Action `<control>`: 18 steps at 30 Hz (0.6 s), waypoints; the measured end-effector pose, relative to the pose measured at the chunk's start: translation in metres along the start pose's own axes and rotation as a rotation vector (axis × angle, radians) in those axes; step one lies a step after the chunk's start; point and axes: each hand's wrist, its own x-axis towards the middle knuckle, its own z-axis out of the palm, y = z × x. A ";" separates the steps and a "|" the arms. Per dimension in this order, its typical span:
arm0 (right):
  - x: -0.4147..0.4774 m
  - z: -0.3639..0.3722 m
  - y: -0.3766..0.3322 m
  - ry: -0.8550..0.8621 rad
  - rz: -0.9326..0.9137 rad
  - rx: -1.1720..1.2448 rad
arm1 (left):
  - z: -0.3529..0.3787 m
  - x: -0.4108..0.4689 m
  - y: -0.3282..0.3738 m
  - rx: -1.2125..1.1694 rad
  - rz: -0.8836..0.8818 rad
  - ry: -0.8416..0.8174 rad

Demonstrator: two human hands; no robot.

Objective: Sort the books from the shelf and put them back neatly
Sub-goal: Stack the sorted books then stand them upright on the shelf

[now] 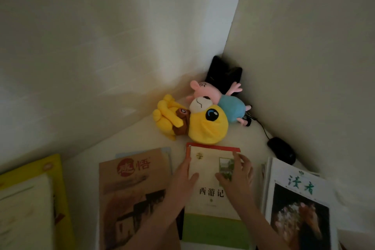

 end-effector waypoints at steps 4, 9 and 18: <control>-0.020 0.029 -0.043 -0.180 -0.242 0.099 | -0.036 -0.025 0.007 -0.036 -0.004 0.124; -0.048 0.083 -0.103 -0.482 -0.316 0.226 | -0.118 -0.071 -0.025 -0.005 -0.013 0.390; -0.111 0.170 -0.201 -0.889 -0.206 0.262 | -0.241 -0.172 -0.092 0.039 -0.136 0.983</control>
